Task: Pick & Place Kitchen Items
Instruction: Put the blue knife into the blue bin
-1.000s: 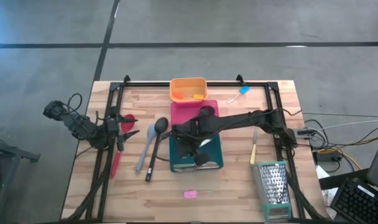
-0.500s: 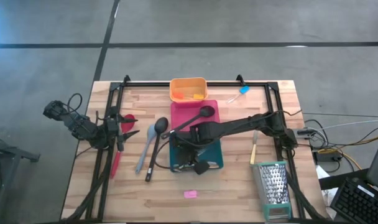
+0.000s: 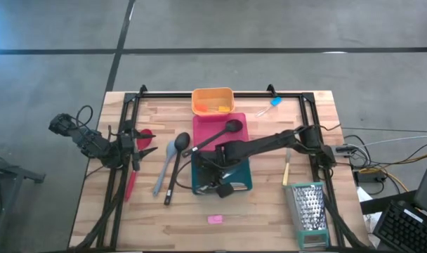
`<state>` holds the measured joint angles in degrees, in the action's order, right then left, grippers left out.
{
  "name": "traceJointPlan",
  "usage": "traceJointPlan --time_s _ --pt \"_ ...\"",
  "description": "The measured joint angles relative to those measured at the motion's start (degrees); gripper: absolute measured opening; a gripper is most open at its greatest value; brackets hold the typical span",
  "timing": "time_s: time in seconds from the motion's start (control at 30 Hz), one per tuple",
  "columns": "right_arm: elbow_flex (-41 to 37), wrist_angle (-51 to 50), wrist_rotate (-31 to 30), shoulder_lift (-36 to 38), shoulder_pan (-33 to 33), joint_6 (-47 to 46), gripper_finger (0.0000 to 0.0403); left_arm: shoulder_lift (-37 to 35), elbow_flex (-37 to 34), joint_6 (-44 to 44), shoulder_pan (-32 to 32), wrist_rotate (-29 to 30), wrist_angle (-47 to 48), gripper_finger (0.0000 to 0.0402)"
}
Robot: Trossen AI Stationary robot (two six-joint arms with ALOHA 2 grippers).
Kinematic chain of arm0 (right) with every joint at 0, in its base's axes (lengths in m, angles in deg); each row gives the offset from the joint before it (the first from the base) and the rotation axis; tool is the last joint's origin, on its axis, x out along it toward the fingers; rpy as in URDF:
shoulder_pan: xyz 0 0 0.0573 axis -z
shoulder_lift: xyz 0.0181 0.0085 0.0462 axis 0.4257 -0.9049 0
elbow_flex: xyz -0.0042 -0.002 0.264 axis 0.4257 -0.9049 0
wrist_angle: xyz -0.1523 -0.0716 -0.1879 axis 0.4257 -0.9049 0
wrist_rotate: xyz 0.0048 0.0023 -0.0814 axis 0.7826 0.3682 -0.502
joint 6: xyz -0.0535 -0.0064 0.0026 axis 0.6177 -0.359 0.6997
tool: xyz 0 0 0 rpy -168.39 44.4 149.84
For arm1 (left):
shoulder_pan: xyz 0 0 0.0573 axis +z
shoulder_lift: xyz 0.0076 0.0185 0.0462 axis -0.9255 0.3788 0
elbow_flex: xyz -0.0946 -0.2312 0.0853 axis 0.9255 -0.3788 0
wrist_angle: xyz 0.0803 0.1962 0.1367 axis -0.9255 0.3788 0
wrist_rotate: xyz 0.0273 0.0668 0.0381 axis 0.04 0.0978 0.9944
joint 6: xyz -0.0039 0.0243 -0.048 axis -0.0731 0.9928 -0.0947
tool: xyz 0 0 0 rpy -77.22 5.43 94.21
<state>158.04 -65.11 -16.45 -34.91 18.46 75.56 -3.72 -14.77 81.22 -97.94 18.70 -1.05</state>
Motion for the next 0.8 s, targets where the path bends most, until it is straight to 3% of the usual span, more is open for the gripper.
traceJointPlan --time_s 0.8 --pt "-9.2 8.0 -0.2 0.0 3.6 -3.1 0.0035 0.0 0.0 0.0 0.0 0.0 0.0 0.0218"
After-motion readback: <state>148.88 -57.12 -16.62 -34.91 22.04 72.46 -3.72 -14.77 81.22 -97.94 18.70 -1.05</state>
